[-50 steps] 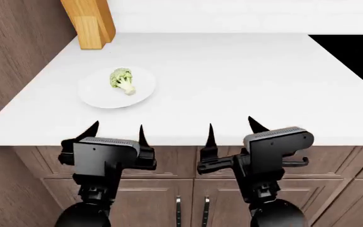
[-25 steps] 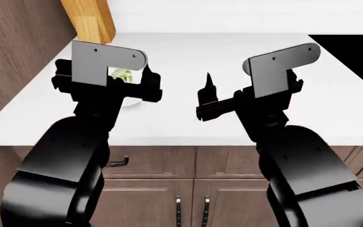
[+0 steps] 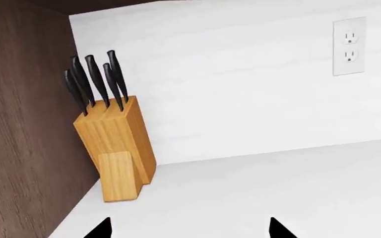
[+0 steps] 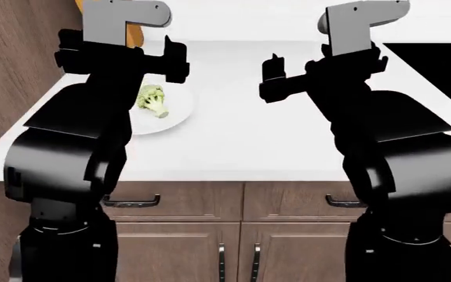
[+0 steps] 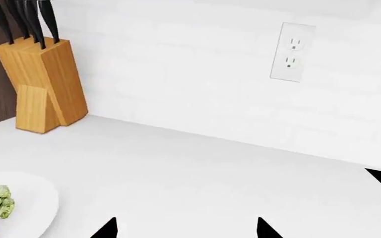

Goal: Place the broccoli on the rack of the oven.

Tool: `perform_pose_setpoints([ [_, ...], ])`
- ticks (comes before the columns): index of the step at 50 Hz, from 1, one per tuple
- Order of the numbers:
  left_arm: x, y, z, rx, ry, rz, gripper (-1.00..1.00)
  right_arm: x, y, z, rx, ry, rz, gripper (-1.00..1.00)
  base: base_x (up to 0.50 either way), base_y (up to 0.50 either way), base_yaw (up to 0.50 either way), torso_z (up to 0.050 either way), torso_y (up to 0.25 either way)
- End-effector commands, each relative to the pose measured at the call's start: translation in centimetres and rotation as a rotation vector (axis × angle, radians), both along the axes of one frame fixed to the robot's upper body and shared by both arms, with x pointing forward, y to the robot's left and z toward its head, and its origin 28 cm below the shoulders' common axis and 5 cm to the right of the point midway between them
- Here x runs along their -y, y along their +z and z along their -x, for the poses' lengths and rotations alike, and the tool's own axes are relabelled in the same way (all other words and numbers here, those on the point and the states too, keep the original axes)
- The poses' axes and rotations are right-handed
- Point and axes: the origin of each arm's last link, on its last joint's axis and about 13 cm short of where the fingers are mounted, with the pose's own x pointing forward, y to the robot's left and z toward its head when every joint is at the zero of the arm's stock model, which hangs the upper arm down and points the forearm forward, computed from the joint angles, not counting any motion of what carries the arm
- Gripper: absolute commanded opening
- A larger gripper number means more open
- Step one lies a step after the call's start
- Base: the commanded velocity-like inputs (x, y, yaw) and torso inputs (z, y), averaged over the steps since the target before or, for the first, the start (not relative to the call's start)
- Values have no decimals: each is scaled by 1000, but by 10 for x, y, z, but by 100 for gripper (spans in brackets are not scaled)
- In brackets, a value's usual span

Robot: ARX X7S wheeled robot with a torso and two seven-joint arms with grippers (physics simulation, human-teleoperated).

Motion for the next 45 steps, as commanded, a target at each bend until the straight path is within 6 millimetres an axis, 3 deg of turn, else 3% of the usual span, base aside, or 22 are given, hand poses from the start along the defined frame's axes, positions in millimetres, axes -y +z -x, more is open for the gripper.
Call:
perform_pose_setpoints([
  [1, -6, 5, -14, -28, 21, 5, 100, 4, 11, -14, -33, -9, 3, 100, 0, 0, 0, 0, 0],
  [13, -7, 2, -26, -62, 30, -15, 100, 11, 17, -27, -59, -44, 1, 100, 0, 0, 0, 0, 0],
  [31, -5, 1, -24, -12, -19, -24, 100, 12, 10, -32, -87, -34, 6, 100, 0, 0, 0, 0, 0],
  [45, -3, 2, -22, 15, -45, -23, 100, 14, 9, -31, -87, -32, 9, 100, 0, 0, 0, 41, 15],
])
